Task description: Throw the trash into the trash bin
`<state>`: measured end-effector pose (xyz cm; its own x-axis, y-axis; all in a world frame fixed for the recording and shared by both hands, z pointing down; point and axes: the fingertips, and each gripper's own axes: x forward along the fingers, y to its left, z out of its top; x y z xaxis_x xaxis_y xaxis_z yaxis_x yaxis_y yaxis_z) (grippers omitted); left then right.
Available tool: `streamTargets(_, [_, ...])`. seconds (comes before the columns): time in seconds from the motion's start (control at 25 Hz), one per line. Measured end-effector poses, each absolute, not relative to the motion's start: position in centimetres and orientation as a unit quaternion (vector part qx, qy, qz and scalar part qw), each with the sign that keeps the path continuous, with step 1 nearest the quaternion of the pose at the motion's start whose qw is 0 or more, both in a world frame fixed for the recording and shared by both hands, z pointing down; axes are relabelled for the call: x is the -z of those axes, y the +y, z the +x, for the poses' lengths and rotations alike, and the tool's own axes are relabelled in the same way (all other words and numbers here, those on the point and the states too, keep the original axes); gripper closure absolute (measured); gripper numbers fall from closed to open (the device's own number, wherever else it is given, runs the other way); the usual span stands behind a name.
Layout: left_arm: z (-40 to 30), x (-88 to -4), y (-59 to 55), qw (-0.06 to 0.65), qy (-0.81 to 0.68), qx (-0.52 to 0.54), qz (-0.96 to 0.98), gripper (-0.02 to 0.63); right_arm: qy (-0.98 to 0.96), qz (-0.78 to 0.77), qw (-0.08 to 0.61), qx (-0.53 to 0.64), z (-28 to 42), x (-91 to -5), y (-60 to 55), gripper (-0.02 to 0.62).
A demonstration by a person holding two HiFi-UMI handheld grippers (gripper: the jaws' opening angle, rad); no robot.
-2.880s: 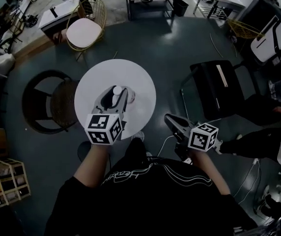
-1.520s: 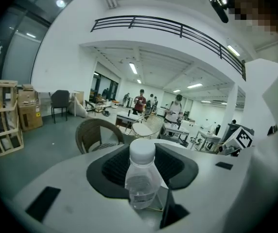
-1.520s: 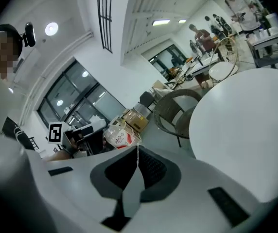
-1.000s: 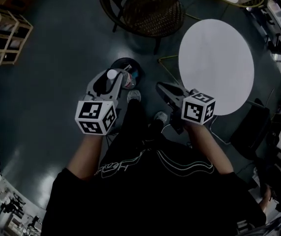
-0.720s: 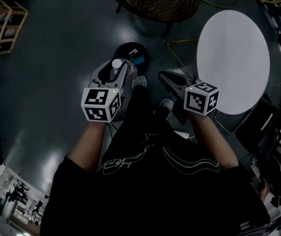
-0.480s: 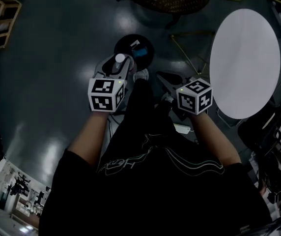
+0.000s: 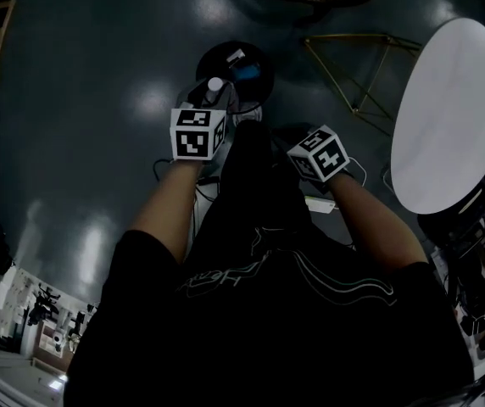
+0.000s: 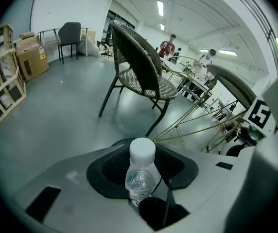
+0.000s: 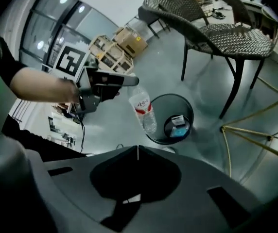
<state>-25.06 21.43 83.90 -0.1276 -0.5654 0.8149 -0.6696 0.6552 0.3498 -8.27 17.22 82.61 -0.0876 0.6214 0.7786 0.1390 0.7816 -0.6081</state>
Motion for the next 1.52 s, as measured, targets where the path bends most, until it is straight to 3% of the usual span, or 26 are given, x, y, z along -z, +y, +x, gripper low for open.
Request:
streamTargets(0.48, [-25.4, -90.3, 23.1, 0.607, -0.722, -0.018, 0.331, 0.449, -0.679, -0.222, 0.668, -0.209, -6.3, -86.4, 14.5, 0.561])
streamTargets(0.64, [-25.0, -90.5, 23.9, 0.639, -0.702, 0.013, 0.313, 0.354, -0.677, -0.218, 0.67, -0.214, -6.6, -85.7, 14.7, 0.561])
streamTargets(0.88, [-24.4, -89.2, 24.9, 0.649, -0.691, 0.022, 0.317, 0.33, -0.687, -0.212, 0.659, -0.221, -7.1, -84.8, 14.6, 0.56])
streamTargets(1.16, [-22.3, -84.0, 28.0, 0.626, -0.709, 0.048, 0.321, 0.33, -0.718, -0.233, 0.618, -0.218, -8.4, -79.9, 15.6, 0.56])
streamTargets(1.52, [-17.0, -71.3, 26.1, 0.505, -0.768, 0.155, 0.361, 0.348, -0.797, -0.287, 0.475, -0.24, -11.0, -65.5, 15.6, 0.56])
